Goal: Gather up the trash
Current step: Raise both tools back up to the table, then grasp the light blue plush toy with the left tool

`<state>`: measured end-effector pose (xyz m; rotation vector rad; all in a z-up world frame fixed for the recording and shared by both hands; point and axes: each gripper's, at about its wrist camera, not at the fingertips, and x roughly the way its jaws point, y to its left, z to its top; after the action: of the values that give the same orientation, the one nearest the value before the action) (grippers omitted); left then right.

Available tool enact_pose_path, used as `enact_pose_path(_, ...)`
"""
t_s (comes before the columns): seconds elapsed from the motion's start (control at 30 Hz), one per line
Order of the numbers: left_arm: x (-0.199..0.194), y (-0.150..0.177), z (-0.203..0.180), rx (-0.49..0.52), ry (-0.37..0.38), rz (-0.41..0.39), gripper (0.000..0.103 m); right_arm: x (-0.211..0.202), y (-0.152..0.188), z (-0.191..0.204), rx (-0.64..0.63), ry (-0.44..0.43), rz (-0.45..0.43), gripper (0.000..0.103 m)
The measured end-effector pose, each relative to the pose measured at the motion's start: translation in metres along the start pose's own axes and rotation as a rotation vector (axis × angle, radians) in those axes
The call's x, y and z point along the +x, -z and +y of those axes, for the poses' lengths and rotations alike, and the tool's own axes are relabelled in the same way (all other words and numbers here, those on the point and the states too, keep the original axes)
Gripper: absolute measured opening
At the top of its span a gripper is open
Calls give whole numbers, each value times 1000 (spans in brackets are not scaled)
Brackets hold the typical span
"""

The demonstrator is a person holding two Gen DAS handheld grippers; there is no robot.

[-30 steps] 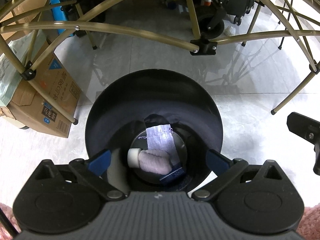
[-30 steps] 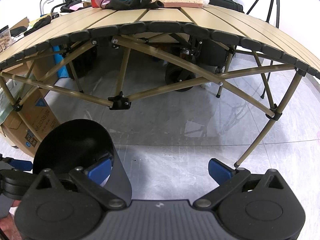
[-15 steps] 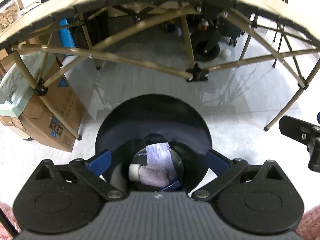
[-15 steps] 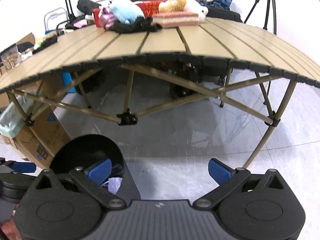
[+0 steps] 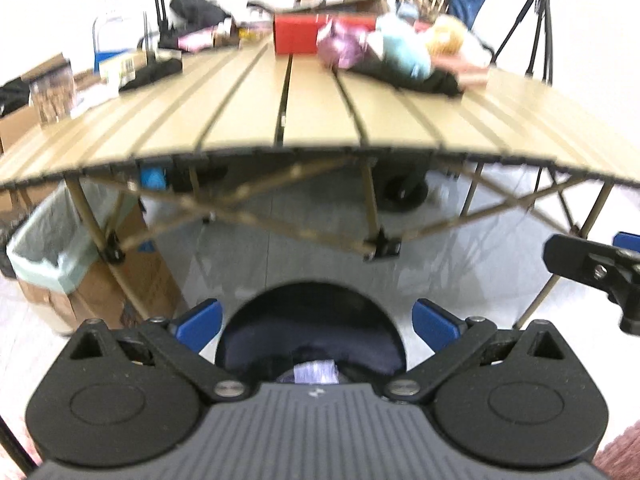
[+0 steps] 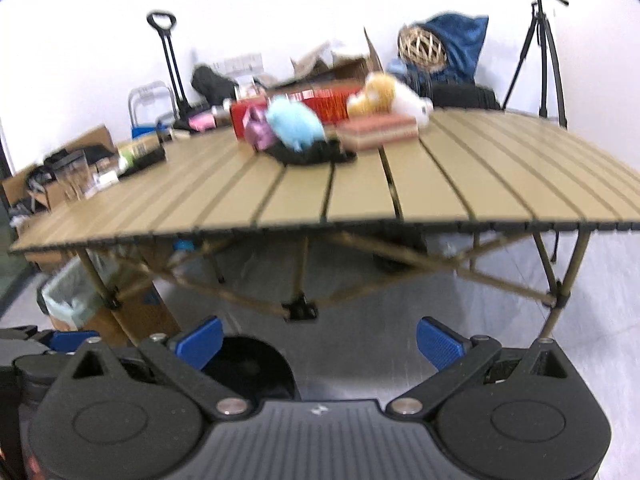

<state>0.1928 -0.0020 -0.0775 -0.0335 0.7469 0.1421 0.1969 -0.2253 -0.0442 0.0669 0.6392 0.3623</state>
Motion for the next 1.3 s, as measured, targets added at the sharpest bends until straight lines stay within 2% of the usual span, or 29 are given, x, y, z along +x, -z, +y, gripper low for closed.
enact_pose_path(0.17, -20, -13, -2, 16, 10, -96, 103, -7, -18, 3, -3, -16, -76, 103)
enact_pose_path(0.3, -26, -27, 2, 5, 9, -139, 103, -11, -32, 6, -14, -21, -126, 103)
enact_pose_path(0.47, -24, -43, 6, -22, 16, -161, 103, -11, -47, 8, -33, -21, -185, 103)
enact_pose_path(0.77, -20, -78, 0, -13, 34, -221, 103, 2, -71, 1, -49, 15, -243, 103)
enact_pose_path(1.3, 24, -139, -36, 2, 49, -265, 103, 36, -116, -39, -32, 124, -318, 103)
